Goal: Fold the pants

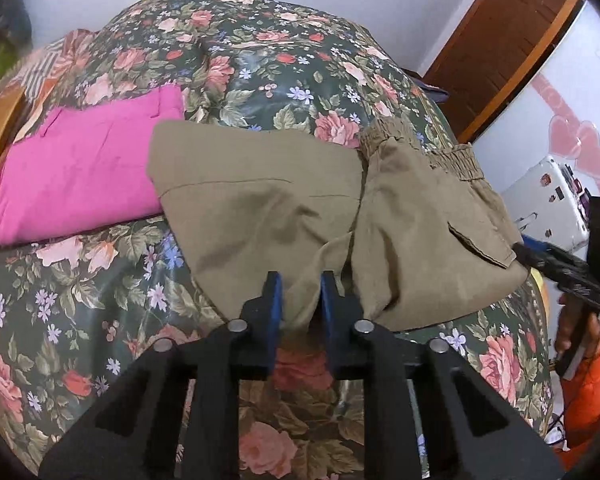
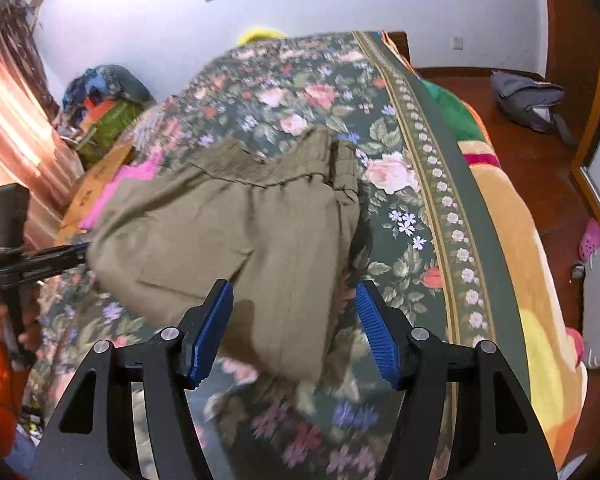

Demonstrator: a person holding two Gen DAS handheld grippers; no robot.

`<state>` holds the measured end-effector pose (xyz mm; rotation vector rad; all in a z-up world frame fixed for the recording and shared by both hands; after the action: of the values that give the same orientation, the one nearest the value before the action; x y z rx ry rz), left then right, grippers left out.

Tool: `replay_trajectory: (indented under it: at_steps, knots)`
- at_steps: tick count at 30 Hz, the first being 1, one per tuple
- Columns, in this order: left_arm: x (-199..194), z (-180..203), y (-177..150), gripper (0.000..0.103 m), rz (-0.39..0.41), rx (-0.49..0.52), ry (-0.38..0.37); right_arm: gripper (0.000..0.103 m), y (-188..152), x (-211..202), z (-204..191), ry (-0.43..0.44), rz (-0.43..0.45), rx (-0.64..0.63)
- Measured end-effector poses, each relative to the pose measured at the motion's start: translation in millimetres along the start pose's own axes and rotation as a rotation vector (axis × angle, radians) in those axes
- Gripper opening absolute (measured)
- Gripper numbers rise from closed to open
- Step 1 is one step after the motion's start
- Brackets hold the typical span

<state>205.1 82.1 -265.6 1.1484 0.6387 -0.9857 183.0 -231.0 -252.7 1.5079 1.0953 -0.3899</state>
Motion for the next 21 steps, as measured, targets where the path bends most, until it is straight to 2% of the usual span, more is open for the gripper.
replay_trajectory:
  at_steps: [3, 5, 8, 12, 15, 17, 21]
  knots:
    - [-2.7, -5.9, -4.1, 0.013, -0.002, -0.003, 0.02, 0.06, -4.0, 20.1, 1.4, 0.006, -0.05, -0.013]
    - [-4.5, -10.6, -9.7, 0.014, -0.008, 0.009, 0.047, 0.06, -5.8, 22.8, 2.6, 0.023, -0.053, -0.012]
    - [-5.0, -19.9, -17.1, 0.014, -0.025, -0.017, 0.038, 0.06, -5.8, 21.0, 5.0, 0.03, -0.052, -0.019]
    - [-13.0, -28.7, -22.5, 0.013, -0.015, -0.015, 0.159, 0.06, -5.9, 19.9, 3.8, 0.023, -0.057, -0.034]
    - [-27.3, -34.2, -20.0, 0.013, 0.003, -0.042, 0.142, 0.06, -1.4, 16.5, 1.6, 0.002, -0.051, -0.037]
    - [-40.4, -27.3, -13.9, 0.013, 0.042, -0.031, 0.14, 0.06, 0.5, 11.8, -0.5, -0.006, -0.045, -0.039]
    - [-57.0, 2.4, 2.1, 0.015, 0.108, 0.014, 0.094, 0.06, 6.1, -2.3, -1.9, -0.01, -0.024, -0.039]
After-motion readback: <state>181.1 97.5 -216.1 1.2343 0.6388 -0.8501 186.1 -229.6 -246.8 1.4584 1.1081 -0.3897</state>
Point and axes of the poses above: each gripper's, at about its wrist camera, not at the fingertips, and x roughly the way its jaws point, z to its right, y to its top, the point moved 2 cm from there along x, roughly the way its jaws point, and after that the axes turned 4 degrees about -x, right-handed, at the moved point
